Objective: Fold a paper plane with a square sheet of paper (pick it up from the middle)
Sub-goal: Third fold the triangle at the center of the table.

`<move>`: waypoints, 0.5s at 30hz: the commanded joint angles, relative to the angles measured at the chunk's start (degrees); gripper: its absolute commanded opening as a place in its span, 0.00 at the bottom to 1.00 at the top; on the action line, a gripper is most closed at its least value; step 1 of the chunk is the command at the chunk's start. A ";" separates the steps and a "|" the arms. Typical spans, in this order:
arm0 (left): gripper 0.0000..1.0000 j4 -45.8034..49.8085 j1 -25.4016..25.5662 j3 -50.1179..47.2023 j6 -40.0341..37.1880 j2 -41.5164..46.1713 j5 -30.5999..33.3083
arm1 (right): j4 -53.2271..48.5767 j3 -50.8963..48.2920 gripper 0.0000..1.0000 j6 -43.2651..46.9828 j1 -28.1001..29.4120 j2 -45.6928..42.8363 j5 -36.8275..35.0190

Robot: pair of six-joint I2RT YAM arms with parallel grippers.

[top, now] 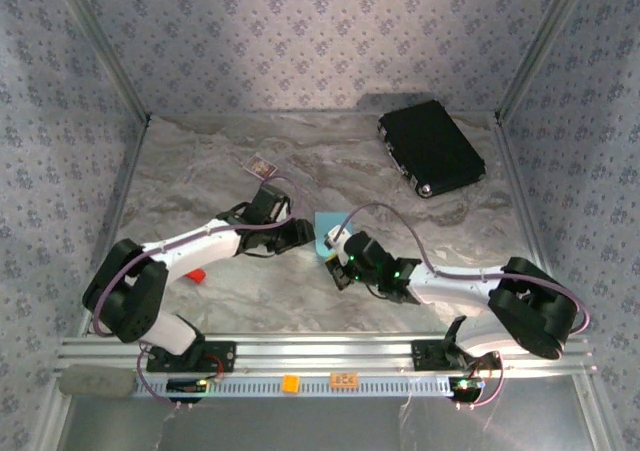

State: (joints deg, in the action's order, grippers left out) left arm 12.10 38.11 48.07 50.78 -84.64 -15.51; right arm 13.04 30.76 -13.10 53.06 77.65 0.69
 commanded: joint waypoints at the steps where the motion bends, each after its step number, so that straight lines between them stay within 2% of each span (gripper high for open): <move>1: 0.48 1.59 -0.89 1.41 -1.08 1.85 1.64 | -4.19 2.17 0.00 -9.19 -3.82 -0.25 12.39; 6: 0.40 1.95 -1.43 2.15 -2.48 2.51 1.10 | -0.80 2.12 0.00 -13.47 -7.16 1.20 22.27; 15: 0.33 0.17 -2.15 3.24 -3.81 1.16 -1.17 | 3.37 -0.77 0.00 -14.67 -6.13 2.69 26.58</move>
State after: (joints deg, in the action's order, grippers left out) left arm 12.45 36.34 48.84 48.60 -83.68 -15.20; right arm 14.57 31.27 -26.17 46.48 79.57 24.03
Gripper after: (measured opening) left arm 0.330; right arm 0.066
